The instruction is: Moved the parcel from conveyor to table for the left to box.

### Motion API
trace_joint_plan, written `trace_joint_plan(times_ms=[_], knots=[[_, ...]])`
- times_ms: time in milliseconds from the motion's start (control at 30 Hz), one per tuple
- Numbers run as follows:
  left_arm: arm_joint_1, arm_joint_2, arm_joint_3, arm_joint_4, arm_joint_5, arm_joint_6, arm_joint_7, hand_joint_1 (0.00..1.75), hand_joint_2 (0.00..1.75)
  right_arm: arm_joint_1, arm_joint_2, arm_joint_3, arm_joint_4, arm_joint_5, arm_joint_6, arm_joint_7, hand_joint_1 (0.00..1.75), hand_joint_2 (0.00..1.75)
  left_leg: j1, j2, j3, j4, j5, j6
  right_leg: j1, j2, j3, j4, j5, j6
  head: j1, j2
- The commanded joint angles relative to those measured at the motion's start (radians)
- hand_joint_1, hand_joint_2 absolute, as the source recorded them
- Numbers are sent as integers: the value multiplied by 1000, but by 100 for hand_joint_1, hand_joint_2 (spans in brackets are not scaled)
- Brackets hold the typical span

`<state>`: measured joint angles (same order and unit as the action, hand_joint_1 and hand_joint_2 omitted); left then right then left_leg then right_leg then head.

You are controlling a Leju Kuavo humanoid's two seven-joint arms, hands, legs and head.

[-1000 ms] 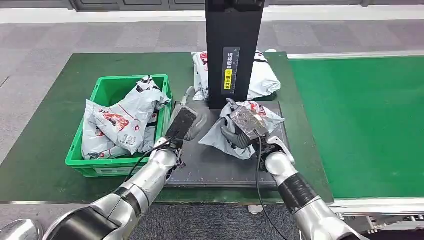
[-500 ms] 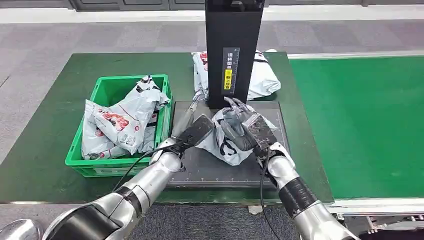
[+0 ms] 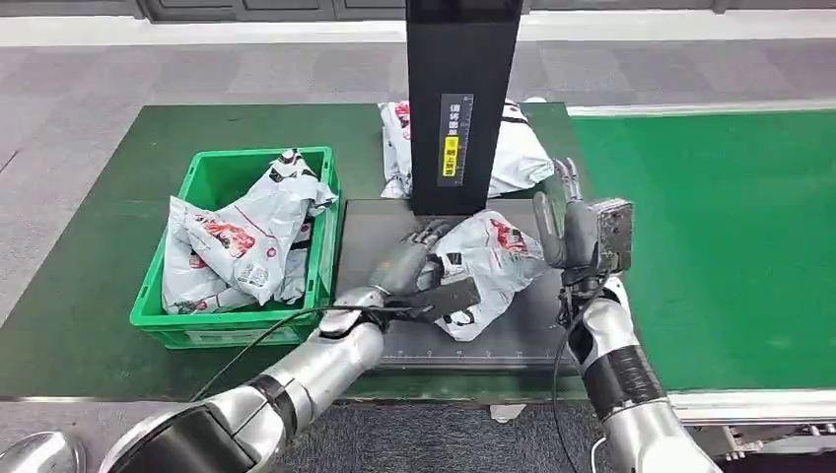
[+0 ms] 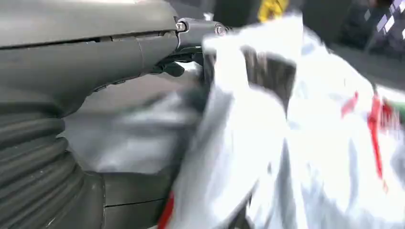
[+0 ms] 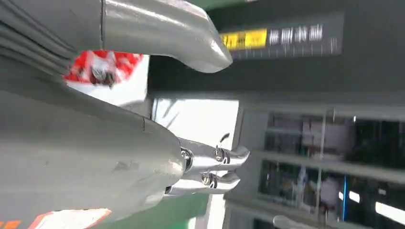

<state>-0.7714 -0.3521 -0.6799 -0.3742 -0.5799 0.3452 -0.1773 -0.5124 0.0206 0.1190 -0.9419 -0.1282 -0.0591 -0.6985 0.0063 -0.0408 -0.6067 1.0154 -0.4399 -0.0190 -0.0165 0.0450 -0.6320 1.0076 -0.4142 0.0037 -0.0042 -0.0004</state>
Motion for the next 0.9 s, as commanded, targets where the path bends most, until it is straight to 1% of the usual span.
trace_joint_plan(times_ms=[33, 67, 100, 133, 200, 267, 300, 433, 733, 767, 800, 900], knots=[[-33, 3, -366, 26, -92, -153, 88, 175, 175, -36, -44, -108, 75, 14, -7, 9, 0, 0, 0, 0, 1, 0, -1, 1, 1, -5, 2, -1, -1, 0, 0, 0], [-33, 3, -375, 29, -86, -147, 92, 175, 175, -28, -45, -109, 69, 15, -7, 9, 0, 0, 0, 0, 3, -1, -1, 1, 1, -7, 4, -1, -1, 0, 0, 0], [-35, 3, -383, 35, -84, -128, 91, 175, 175, -20, -47, -110, 61, 17, -11, 10, 0, 0, 0, 0, 1, 0, -1, 1, 1, -5, 2, -1, -1, 0, 0, 0], [-35, 3, -369, 40, -67, -69, 90, 175, 175, -8, -49, -110, 47, 18, -18, 15, 0, 0, 0, 1, 3, -1, -1, 1, 1, -6, 4, -1, -2, 0, 0, 0], [-41, 3, -362, 49, -59, -46, 82, 175, 175, 6, -53, -109, 37, 20, -25, 21, 0, 0, 0, 1, 3, -1, -1, 1, 1, -6, 4, -2, -2, 0, 0, 0], [-44, 3, -360, 51, -57, -48, 80, 175, 175, 7, -54, -109, 36, 20, -25, 21, 0, 0, 0, 1, 4, -2, -1, 2, 2, -7, 6, -3, -2, 0, 0, 0], [-44, 3, -360, 51, -57, -48, 80, 175, 175, 7, -54, -109, 36, 20, -25, 21, 0, 0, 0, 1, 3, -1, -1, 1, 1, -5, 3, -1, -2, 0, 0, 0], [-45, 3, -360, 51, -57, -48, 80, 175, 175, 6, -54, -109, 35, 21, -26, 21, 0, 0, 0, 2, 2, -1, -1, 1, 0, -3, 2, -1, -1, 0, 0, 0], [-45, 3, -360, 51, -57, -48, 80, 175, 175, 6, -54, -109, 35, 21, -26, 21, 0, 0, 0, 2, 2, -1, -1, 2, 1, -3, 2, -1, -1, 1, 0, 0], [-39, 3, -332, 44, -39, 13, 72, 175, 175, 5, -56, -103, 42, 36, -50, 39, 0, 0, 0, 3, 4, -1, -2, 2, 1, -4, 4, -2, -1, 0, 0, 0], [-42, 3, -314, 46, -25, 49, 64, 175, 175, 12, -62, -92, 43, 41, -53, 44, 0, 0, -1, 2, 2, -1, -1, 2, 0, -3, 2, -1, -1, 1, 0, 0], [-74, 3, -267, 54, -19, 159, 43, 175, 175, 32, -58, -94, 36, 19, -61, 21, 0, 0, 0, 2, 2, 0, -1, 1, 1, -3, 2, -1, -1, 0, 0, 0]])
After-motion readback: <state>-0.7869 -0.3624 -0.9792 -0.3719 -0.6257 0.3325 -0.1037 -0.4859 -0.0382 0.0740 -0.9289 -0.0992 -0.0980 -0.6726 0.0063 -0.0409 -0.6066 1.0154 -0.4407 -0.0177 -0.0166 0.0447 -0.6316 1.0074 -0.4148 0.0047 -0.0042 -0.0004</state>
